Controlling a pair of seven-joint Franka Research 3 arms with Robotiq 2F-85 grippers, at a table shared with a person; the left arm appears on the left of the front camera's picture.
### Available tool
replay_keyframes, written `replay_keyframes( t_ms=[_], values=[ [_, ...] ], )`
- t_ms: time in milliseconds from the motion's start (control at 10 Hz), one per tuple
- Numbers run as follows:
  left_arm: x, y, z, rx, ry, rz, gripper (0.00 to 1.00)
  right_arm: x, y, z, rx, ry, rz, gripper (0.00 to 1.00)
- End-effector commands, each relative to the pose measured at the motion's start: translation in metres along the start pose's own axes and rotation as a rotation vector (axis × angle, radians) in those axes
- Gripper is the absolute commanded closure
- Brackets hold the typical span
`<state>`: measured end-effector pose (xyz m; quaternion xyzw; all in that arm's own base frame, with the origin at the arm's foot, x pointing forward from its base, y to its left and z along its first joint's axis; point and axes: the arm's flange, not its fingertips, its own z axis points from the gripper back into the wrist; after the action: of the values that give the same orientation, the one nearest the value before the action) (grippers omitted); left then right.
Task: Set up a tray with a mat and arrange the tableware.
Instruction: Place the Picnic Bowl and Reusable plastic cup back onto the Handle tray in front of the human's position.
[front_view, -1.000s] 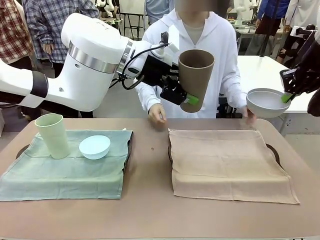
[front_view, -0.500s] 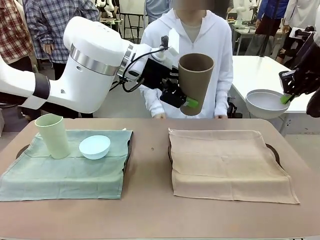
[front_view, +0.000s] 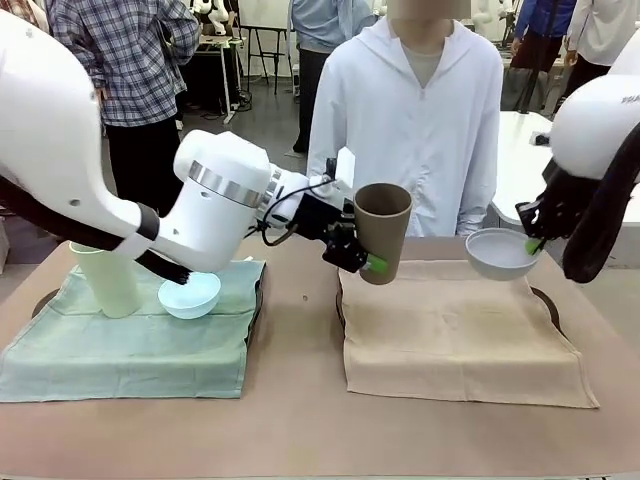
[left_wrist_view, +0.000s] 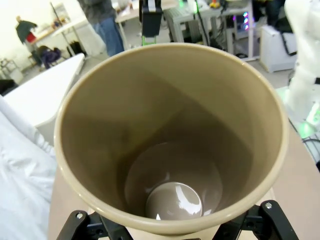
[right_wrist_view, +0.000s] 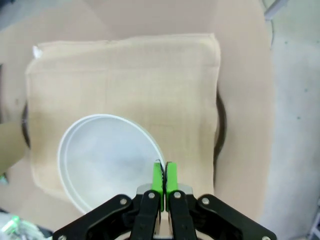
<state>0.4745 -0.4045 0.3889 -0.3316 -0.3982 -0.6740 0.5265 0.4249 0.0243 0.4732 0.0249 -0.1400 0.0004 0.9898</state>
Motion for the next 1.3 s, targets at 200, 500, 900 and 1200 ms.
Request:
replay_keyframes(
  t_ms=[200,500,900,1200],
  values=[
    [0.0,0.0,0.0,0.0,0.0,0.0,0.17,0.0,0.0,0.0,0.0,0.0,0.0,0.97],
    [-0.02,0.01,-0.026,-0.001,-0.031,0.029,0.17,0.006,-0.003,-0.03,0.001,0.058,0.022,0.97],
    [-0.027,0.033,-0.06,-0.004,-0.007,0.026,0.17,0.014,-0.002,-0.079,0.041,0.091,0.005,0.97],
    [-0.041,0.038,-0.077,-0.037,0.015,0.059,0.17,0.018,-0.003,-0.103,0.065,0.048,-0.005,0.97]
  ],
)
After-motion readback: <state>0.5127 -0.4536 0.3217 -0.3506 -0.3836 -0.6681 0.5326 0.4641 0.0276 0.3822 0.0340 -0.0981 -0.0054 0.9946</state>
